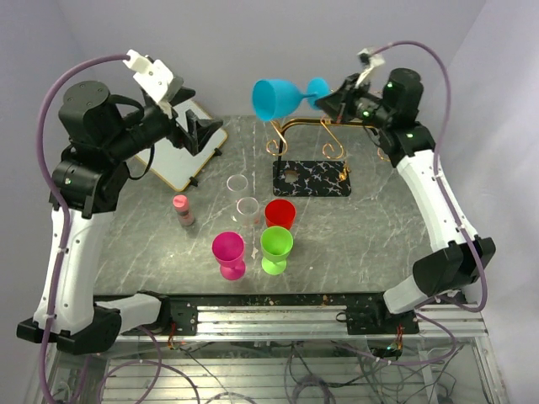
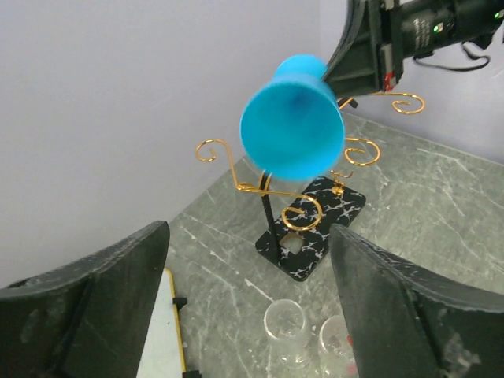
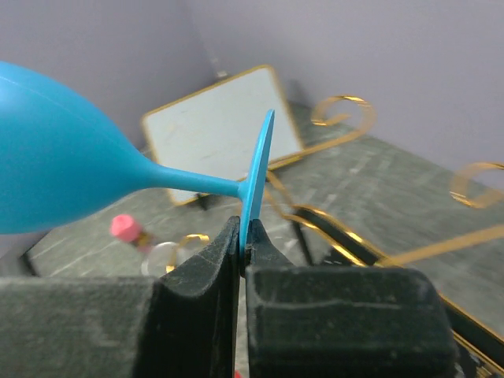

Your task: Place the wine glass upside down on the wine glass rack

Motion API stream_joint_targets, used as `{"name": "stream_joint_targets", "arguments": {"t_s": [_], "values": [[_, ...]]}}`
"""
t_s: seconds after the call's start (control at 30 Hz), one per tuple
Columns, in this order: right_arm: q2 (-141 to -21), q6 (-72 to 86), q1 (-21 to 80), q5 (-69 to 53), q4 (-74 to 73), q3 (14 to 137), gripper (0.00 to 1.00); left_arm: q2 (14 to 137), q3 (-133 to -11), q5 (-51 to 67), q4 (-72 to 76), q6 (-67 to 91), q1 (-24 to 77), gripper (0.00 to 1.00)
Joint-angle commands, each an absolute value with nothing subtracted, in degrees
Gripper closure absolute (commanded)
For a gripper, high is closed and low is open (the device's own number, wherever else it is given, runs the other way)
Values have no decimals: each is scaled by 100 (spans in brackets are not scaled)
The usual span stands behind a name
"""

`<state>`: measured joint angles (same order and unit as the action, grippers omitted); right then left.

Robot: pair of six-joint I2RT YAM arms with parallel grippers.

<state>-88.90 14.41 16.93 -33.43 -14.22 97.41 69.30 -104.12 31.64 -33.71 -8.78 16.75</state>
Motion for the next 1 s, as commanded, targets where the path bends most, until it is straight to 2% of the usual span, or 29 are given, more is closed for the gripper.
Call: {"name": "stream_joint_targets", "arguments": {"t_s": [0.0, 0.1, 0.27, 0.43, 0.73, 0.97], "values": [[-8569, 1383, 1045, -2746, -1436, 9643, 100, 6694, -10406, 2721, -3543, -1095, 1495, 4], [-8496, 913, 871, -1844, -1596, 9755, 100, 6589, -10374, 2514, -3739, -1315, 1398, 0], [-8463, -149, 843, 44, -1429, 9796, 100, 6355, -10008, 2338, -3997, -1746, 1315, 0], [-8681, -1172, 839, 1298, -1003, 9891, 100, 6187, -9713, 2355, -4185, -2050, 1286, 0], [-9578, -2488, 841, 2818, -857, 10747, 100, 6102, -9638, 2558, -4329, -2163, 1253, 1], [-10258, -3289, 852, 3358, -529, 11263, 100, 6136, -9673, 2646, -4337, -2175, 1231, 2]]}}
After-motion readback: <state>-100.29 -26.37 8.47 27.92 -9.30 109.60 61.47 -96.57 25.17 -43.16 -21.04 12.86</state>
